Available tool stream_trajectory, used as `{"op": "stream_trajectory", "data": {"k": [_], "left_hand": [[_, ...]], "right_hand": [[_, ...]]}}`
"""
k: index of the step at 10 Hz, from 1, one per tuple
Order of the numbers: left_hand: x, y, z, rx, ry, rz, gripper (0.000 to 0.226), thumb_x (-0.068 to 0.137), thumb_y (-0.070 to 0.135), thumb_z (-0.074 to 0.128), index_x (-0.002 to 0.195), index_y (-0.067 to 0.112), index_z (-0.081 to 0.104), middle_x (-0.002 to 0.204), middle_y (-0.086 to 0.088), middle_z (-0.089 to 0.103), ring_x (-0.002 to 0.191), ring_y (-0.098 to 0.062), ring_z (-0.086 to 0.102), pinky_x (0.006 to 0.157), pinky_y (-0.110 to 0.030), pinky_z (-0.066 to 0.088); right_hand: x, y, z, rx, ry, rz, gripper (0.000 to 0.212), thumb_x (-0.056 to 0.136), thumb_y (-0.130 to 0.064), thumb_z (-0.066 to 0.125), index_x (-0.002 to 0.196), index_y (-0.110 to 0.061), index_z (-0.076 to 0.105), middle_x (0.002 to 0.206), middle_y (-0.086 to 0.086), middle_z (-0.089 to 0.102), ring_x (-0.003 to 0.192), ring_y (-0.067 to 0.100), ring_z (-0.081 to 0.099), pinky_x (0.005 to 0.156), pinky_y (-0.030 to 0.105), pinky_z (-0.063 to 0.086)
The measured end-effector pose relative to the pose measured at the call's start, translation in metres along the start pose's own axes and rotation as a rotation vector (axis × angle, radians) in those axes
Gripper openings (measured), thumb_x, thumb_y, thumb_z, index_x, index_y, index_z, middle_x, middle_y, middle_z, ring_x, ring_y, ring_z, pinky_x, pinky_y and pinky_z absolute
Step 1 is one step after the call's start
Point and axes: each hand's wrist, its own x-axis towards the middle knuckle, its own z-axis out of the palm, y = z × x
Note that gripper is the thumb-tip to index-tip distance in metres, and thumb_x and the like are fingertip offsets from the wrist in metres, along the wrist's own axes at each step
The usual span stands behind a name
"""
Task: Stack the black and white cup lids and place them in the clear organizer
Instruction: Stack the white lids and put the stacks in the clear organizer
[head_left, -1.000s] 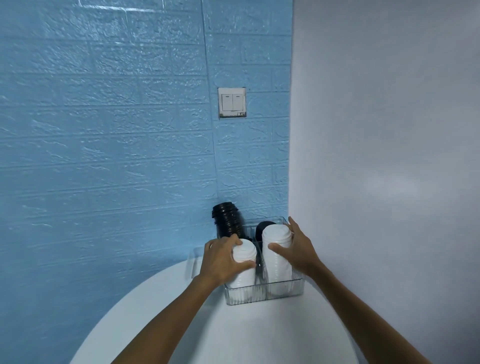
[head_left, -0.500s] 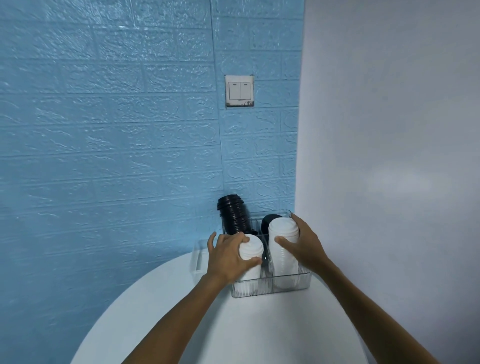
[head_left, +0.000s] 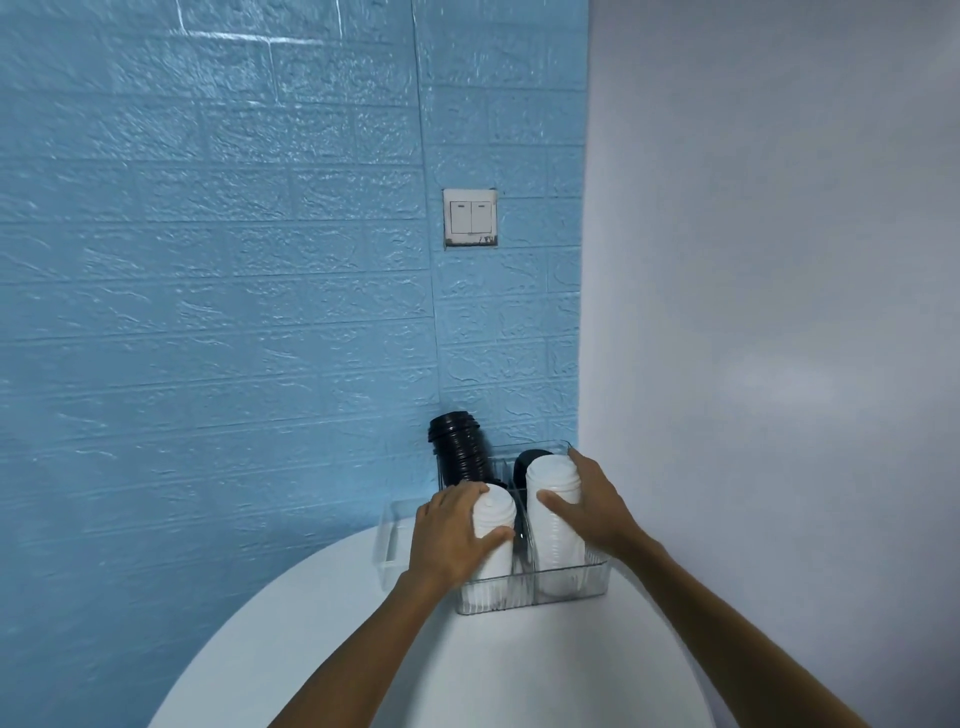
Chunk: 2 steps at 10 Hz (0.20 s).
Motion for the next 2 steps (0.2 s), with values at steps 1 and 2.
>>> {"op": "stream_trajectory", "data": {"k": [1, 2], "left_hand": [[-0.0012, -0.0021, 0.0001, -0.038, -0.022, -0.010, 0.081, 0.083, 0.074, 0.062, 0.151, 0.038, 0.036, 0.158, 0.009, 0.041, 0.146, -0.017, 0.036, 0.116, -0.036, 0.028], [-0.0028, -0.0007, -0.0052, -0.073, -0.015, -0.031, 0.091, 0.081, 0.081, 0.056, 0.157, 0.041, 0.026, 0.166, 0.003, 0.030, 0.152, -0.018, 0.026, 0.120, -0.038, 0.025]], "right_hand": [[0.0007, 0.0018, -0.0011, 0.049, 0.010, -0.005, 0.091, 0.089, -0.046, 0.073, 0.159, -0.019, 0.022, 0.164, 0.002, 0.029, 0.149, 0.018, 0.031, 0.119, 0.034, 0.027], [-0.0015, -0.0059, -0.0068, 0.083, 0.036, -0.034, 0.092, 0.088, -0.044, 0.075, 0.158, -0.019, 0.023, 0.164, 0.002, 0.028, 0.149, 0.016, 0.029, 0.118, 0.029, 0.023]]}}
